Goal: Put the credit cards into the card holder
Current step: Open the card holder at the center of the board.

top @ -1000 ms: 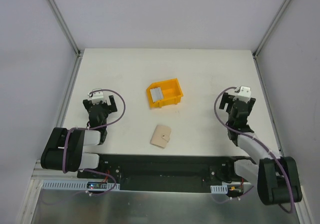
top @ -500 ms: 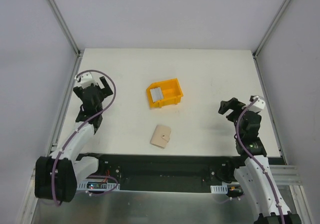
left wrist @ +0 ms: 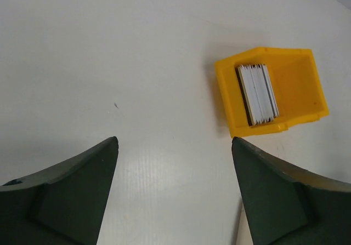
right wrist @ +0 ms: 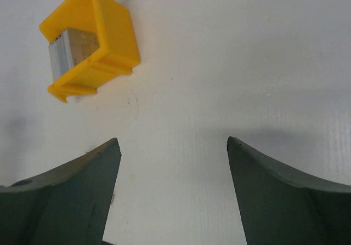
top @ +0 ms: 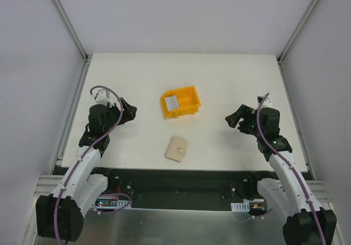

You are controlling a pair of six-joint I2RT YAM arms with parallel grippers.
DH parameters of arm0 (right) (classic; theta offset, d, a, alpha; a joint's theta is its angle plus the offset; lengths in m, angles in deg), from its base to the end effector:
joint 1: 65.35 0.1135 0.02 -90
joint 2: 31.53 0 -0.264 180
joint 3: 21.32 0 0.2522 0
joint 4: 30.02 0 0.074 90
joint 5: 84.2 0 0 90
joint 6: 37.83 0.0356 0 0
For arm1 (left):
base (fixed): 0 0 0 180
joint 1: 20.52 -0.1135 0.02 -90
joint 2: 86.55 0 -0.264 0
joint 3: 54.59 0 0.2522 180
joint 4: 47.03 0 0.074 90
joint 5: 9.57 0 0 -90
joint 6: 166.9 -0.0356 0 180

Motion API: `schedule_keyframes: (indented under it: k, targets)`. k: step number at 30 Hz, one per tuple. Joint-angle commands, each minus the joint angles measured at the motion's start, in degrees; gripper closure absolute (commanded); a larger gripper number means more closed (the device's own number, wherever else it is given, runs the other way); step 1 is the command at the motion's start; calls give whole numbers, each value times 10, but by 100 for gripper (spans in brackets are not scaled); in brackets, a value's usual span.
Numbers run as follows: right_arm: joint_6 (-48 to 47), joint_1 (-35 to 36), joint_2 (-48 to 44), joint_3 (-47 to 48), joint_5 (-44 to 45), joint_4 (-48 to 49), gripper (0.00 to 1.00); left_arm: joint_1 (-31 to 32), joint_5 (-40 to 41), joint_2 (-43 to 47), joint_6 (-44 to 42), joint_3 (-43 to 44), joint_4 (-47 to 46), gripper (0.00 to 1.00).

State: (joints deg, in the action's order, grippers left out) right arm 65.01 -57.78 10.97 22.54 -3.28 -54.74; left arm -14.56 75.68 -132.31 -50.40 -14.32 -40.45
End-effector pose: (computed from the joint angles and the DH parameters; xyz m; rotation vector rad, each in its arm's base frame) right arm 0.1754 0.0290 0.2546 -0.0123 1.9936 0.3875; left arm 0.1926 -0.0231 0.2556 -0.2623 1.7871 -0.4799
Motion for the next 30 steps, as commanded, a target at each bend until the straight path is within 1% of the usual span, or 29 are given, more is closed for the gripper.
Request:
schedule_keyframes:
  k: [1, 3, 4, 5, 6, 8, 9, 10, 12, 14, 16, 19, 21, 23, 25, 27, 30]
  targets:
    - [38, 22, 37, 6, -113, 37, 22, 2, -88, -6, 47, -25, 22, 19]
    - [55, 52, 68, 9, -115, 49, 28, 1, -107, -11, 45, -30, 12, 23]
    - [65, 77, 81, 11, -108, 50, 30, 2, -125, -20, 40, -29, 9, 24]
    - [75, 102, 93, 11, -97, 51, 35, 2, -148, -28, 36, -27, 9, 25]
    - [86, 134, 103, 8, -80, 52, 38, 2, -174, -40, 35, -25, 9, 25]
    - [88, 202, 119, -7, -61, 72, 37, 12, -214, -62, 36, -24, -1, 27]
    - [88, 230, 130, -8, -46, 69, 37, 21, -222, -73, 30, -22, -4, 28]
    - [96, 244, 141, -7, -29, 65, 37, 40, -224, -81, 27, -22, -4, 29]
    - [110, 263, 168, -8, -31, 76, 39, 72, -217, -93, 19, -22, -10, 29]
    - [126, 286, 187, -8, -32, 97, 43, 111, -201, -102, 12, -23, -11, 29]
    - [151, 313, 199, -15, -19, 107, 44, 133, -207, -116, 5, -27, -14, 29]
    - [197, 351, 227, -36, -15, 186, 46, 138, -230, -145, 2, -36, -24, 30]
    - [221, 376, 257, -42, -15, 219, 47, 138, -249, -165, 1, -43, -38, 31]
    - [238, 397, 297, -38, -10, 239, 48, 138, -271, -189, 4, -51, -59, 32]
    - [252, 415, 333, -31, -8, 257, 49, 139, -299, -216, 12, -57, -86, 36]
    - [264, 434, 362, -24, -9, 277, 53, 142, -326, -245, 15, -58, -106, 39]
    - [285, 458, 393, -19, 12, 283, 55, 144, -350, -281, 14, -62, -122, 43]
